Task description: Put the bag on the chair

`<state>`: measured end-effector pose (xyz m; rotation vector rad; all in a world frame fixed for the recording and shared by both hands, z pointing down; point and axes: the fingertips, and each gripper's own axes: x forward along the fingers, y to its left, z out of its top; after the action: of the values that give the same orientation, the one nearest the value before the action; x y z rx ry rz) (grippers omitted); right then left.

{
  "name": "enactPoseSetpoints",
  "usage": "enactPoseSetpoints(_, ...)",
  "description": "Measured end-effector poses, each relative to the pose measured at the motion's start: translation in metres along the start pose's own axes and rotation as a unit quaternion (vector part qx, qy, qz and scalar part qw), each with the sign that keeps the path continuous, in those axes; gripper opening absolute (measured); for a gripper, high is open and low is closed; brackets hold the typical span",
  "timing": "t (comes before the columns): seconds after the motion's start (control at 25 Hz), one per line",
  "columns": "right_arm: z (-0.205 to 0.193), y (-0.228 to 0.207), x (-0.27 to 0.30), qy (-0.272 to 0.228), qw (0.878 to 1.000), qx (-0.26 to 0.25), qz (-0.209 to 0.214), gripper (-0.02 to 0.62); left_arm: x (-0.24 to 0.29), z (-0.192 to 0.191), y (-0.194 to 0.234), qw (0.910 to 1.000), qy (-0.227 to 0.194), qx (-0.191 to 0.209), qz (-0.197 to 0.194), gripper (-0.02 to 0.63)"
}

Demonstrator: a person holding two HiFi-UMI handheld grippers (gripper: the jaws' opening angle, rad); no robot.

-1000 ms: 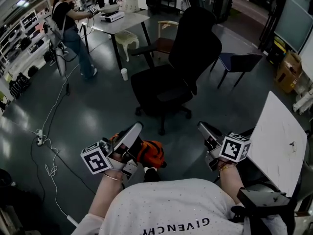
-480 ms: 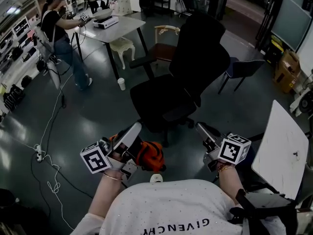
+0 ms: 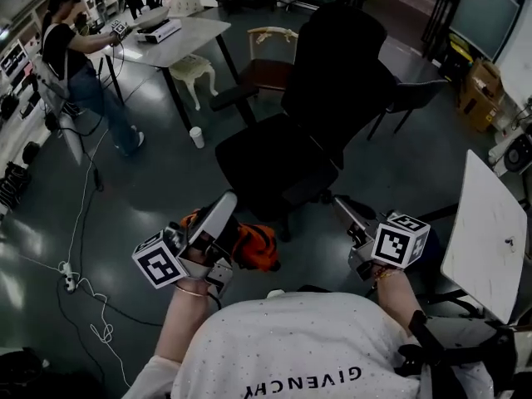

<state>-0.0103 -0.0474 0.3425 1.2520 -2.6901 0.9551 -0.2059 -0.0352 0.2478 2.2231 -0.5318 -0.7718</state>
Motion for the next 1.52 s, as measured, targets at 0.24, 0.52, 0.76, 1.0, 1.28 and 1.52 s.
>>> enactPoseSetpoints(0.24, 0.002, -0.012, 0.012, 0.001, 1.000, 0.001, -0.026, 0.005, 0.003, 0.008, 0.023, 0.9998, -0.009, -0.015, 0.005, 0.000)
enactPoseSetpoints(0.52, 0.014, -0.027, 0.032, 0.009, 1.000, -0.007, -0.015, 0.005, 0.024, 0.015, 0.039, 0.9997, -0.013, -0.019, -0.001, 0.000)
enactPoseSetpoints(0.76, 0.036, -0.068, 0.053, 0.010, 1.000, -0.003, -0.009, 0.005, 0.044, 0.022, 0.068, 0.9988, -0.031, -0.032, 0.022, 0.000)
enactPoseSetpoints(1.0, 0.086, -0.104, 0.082, 0.013, 0.999, -0.012, 0.031, 0.005, 0.085, 0.046, 0.090, 0.9972, -0.060, -0.011, 0.042, 0.000)
enactPoseSetpoints(1.28, 0.125, -0.156, 0.115, 0.028, 0.997, -0.013, 0.067, 0.005, 0.152, 0.064, 0.119, 0.9962, -0.061, 0.020, 0.058, 0.000)
enactPoseSetpoints(1.52, 0.160, -0.208, 0.145, 0.051, 0.996, 0.001, 0.075, 0.006, 0.214, 0.094, 0.158, 0.9937, -0.071, 0.041, 0.076, 0.000)
